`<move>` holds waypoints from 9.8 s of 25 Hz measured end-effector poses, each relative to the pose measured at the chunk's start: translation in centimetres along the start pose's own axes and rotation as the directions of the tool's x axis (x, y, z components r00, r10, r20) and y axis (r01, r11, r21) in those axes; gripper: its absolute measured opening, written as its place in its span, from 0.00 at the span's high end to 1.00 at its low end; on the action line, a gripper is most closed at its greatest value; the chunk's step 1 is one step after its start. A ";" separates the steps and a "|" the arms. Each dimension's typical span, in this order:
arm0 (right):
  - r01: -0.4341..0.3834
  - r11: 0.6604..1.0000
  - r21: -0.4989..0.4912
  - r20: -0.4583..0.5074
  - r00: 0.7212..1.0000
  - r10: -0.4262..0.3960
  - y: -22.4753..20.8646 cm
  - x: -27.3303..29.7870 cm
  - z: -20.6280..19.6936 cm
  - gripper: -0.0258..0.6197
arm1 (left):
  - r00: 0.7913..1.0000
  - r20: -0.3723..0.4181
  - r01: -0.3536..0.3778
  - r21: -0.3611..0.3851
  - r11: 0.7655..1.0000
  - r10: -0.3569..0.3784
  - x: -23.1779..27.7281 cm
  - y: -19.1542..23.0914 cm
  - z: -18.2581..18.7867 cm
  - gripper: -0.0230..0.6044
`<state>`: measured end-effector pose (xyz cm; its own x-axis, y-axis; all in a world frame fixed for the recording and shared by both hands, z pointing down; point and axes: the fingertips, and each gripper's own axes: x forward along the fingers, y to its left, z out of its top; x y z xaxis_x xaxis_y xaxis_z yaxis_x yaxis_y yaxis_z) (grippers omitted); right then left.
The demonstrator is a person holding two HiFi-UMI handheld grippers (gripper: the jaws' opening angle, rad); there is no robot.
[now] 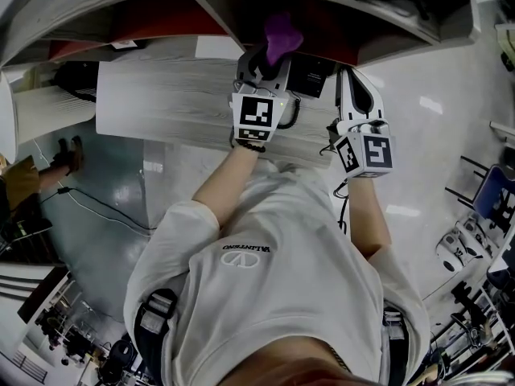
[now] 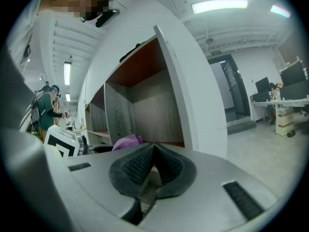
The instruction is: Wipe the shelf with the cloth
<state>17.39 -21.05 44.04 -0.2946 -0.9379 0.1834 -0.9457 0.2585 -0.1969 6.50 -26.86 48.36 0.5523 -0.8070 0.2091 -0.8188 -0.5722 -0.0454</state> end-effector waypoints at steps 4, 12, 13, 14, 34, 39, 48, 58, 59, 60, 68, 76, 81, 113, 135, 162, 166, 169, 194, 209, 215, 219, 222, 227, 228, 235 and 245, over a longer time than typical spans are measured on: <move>0.008 1.000 0.000 0.005 1.000 -0.008 -1.0 -0.3 0.2 0.96 | 1.000 0.000 0.010 0.001 1.000 -0.010 0.5 -1.3 0.2 0.80; 0.001 1.000 0.001 0.008 1.000 -0.001 -1.6 -0.9 0.3 0.96 | 0.999 0.002 0.039 0.007 0.999 -0.039 1.3 -4.0 0.6 0.80; 0.001 1.000 0.001 0.008 1.000 -0.001 -1.8 -1.0 0.4 0.96 | 0.999 0.003 0.044 0.008 0.999 -0.044 1.4 -4.4 0.7 0.80; 0.003 1.000 0.004 0.009 1.000 -0.003 -1.9 -1.2 0.4 0.96 | 0.999 0.005 0.048 0.008 0.999 -0.048 1.5 -4.8 0.8 0.80; 0.018 0.999 0.028 0.015 1.000 -0.019 -3.6 -1.8 0.2 0.96 | 0.993 0.017 0.118 0.009 0.993 -0.118 3.3 -9.4 1.5 0.80; 0.026 0.999 0.031 0.017 1.000 -0.026 -3.7 -2.2 0.2 0.96 | 0.990 0.017 0.139 0.013 0.990 -0.139 3.5 -10.3 1.7 0.80; 0.047 0.998 0.033 0.028 0.998 -0.048 -4.2 -2.9 0.5 0.96 | 0.983 0.014 0.180 0.021 0.983 -0.181 4.1 -11.8 1.8 0.80; 0.056 0.998 0.035 0.037 0.998 -0.058 -4.6 -3.8 0.7 0.96 | 0.974 0.009 0.224 0.002 0.975 -0.224 4.7 -13.2 2.1 0.80; 0.056 0.998 0.034 0.038 0.998 -0.058 -4.6 -3.9 0.8 0.96 | 0.974 0.007 0.225 0.004 0.974 -0.225 4.8 -13.3 2.1 0.80; 0.056 0.998 0.034 0.040 0.998 -0.057 -4.6 -4.0 0.9 0.96 | 0.974 0.005 0.225 0.007 0.974 -0.225 4.8 -13.3 2.2 0.80; 0.045 0.998 0.038 0.054 0.997 -0.047 -4.0 -4.2 2.0 0.96 | 0.974 0.029 0.224 0.035 0.974 -0.225 4.7 -13.2 3.8 0.80; 0.066 0.997 0.040 0.062 0.996 -0.068 -4.1 -4.1 2.8 0.96 | 0.971 0.069 0.226 0.048 0.973 -0.229 4.2 -13.1 5.9 0.80; 0.067 0.997 0.034 0.083 0.994 -0.070 -4.0 -4.4 3.8 0.96 | 0.968 0.087 0.230 0.053 0.972 -0.234 3.8 -13.1 7.5 0.80; 0.056 0.998 -0.026 0.204 0.978 -0.049 -2.1 -5.8 10.7 0.96 | 0.948 0.205 0.234 0.064 0.970 -0.243 1.2 -13.1 16.9 0.80; 0.044 0.996 -0.081 0.241 0.970 -0.023 0.2 -6.2 13.1 0.96 | 0.934 0.275 0.233 0.009 0.972 -0.226 0.0 -11.8 21.0 0.80; 0.035 0.996 -0.087 0.261 0.965 -0.011 1.9 -7.0 13.5 0.96 | 0.928 0.331 0.185 -0.017 0.982 -0.169 -2.2 -9.2 23.2 0.80; 0.024 0.996 -0.090 0.254 0.967 -0.001 2.3 -6.7 13.3 0.96 | 0.932 0.333 0.163 -0.022 0.986 -0.146 -2.7 -8.2 23.2 0.80; 0.014 0.996 -0.092 0.250 0.968 0.010 2.9 -6.1 13.1 0.96 | 0.934 0.333 0.148 -0.026 0.989 -0.131 -3.0 -7.1 23.0 0.80; -0.077 0.992 -0.104 0.212 0.972 0.097 6.8 -3.1 11.9 0.96 | 0.941 0.339 0.035 -0.045 0.998 -0.018 -4.9 -0.9 22.3 0.80; -0.090 0.991 -0.100 0.192 0.975 0.108 7.2 -1.6 11.2 0.96 | 0.935 0.345 -0.061 -0.086 0.994 0.087 -5.8 3.5 21.7 0.80; -0.089 0.991 -0.095 0.189 0.976 0.106 7.0 -1.7 11.0 0.96 | 0.928 0.350 -0.094 -0.110 0.990 0.127 -6.1 4.7 21.4 0.80; -0.085 0.992 -0.098 0.189 0.977 0.102 6.8 -1.8 10.9 0.96 | 0.928 0.344 -0.113 -0.115 0.987 0.146 -6.2 5.2 21.0 0.80; -0.085 0.992 -0.096 0.185 0.977 0.102 6.8 -1.9 10.6 0.96 | 0.930 0.336 -0.116 -0.119 0.986 0.150 -6.2 5.2 20.5 0.80; -0.087 0.992 -0.096 0.175 0.979 0.103 7.1 -1.7 10.1 0.96 | 0.934 0.324 -0.117 -0.118 0.986 0.150 -6.3 5.5 19.7 0.80; -0.087 0.991 -0.097 0.174 0.979 0.103 7.1 -1.7 10.1 0.96 | 0.935 0.322 -0.117 -0.117 0.986 0.149 -6.2 5.5 19.6 0.80; -0.087 0.992 -0.092 0.158 0.982 0.101 7.0 -1.3 9.5 0.96 | 0.944 0.296 -0.117 -0.120 0.986 0.148 -5.8 5.4 18.1 0.80; -0.081 0.993 -0.090 0.143 0.985 0.094 7.0 -1.1 8.6 0.96 | 0.951 0.275 -0.111 -0.110 0.988 0.138 -5.7 5.3 16.6 0.80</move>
<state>12.23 -20.19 34.15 -0.3592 -0.9329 0.0247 -0.9271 0.3537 -0.1239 1.60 -27.77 30.71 0.4556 -0.8869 -0.0763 -0.8874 -0.4593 0.0392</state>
